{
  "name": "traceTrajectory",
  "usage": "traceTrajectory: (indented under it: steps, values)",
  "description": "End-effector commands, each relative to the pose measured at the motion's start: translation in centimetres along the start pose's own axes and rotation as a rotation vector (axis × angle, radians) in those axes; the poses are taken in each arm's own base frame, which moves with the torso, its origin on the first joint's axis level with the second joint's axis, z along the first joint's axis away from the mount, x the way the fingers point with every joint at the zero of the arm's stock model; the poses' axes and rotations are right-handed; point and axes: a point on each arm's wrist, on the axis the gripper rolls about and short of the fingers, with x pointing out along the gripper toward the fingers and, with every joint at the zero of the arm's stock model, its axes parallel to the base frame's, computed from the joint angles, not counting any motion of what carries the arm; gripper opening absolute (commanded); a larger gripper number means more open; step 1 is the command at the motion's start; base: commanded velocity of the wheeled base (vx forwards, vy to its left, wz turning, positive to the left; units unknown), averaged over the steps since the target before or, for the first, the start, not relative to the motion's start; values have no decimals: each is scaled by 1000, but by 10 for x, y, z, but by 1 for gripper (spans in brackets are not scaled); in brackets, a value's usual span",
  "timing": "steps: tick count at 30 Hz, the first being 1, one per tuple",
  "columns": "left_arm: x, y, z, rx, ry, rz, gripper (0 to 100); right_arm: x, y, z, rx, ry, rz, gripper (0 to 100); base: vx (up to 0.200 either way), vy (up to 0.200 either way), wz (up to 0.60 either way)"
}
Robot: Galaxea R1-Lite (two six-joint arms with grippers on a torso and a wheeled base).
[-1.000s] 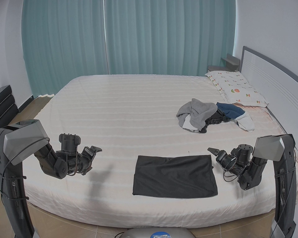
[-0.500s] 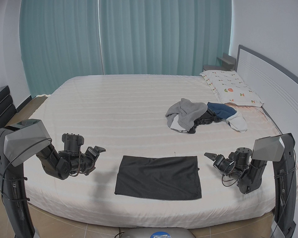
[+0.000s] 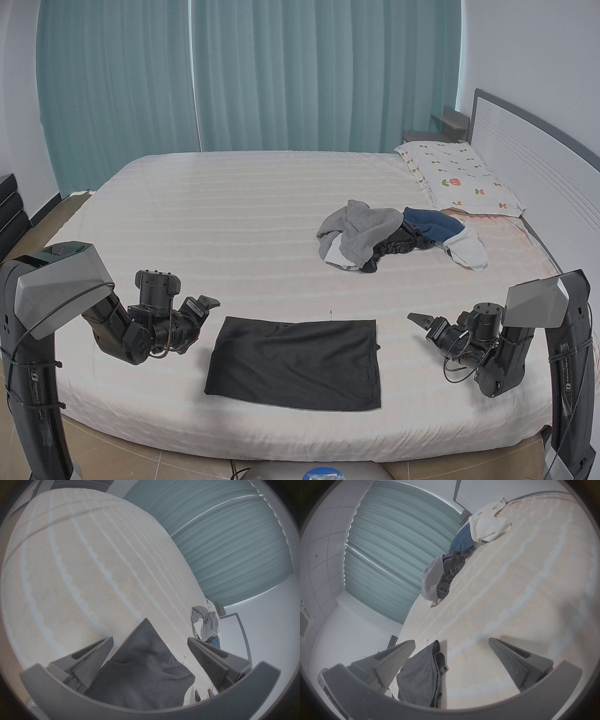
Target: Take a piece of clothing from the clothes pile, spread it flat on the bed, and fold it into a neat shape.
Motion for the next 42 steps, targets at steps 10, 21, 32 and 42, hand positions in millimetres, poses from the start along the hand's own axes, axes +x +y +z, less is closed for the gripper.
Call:
traceTrajectory:
  steps: [10, 21, 32, 42]
  values:
    - [49, -17, -13, 159, 31, -34, 100, 11, 10, -9, -27, 52, -3, 100, 0, 0, 0]
    - [86, -9, -11, 285, 22, 2, 100, 56, 48, 0, -45, 73, 24, 100, 0, 0, 0]
    - [98, -8, -14, 303, -10, 42, 100, 58, 38, 3, 55, 59, -43, 100, 0, 0, 0]
    - [101, -10, -12, 297, -18, 39, 0, 57, 40, -3, 49, 74, -43, 100, 0, 0, 0]
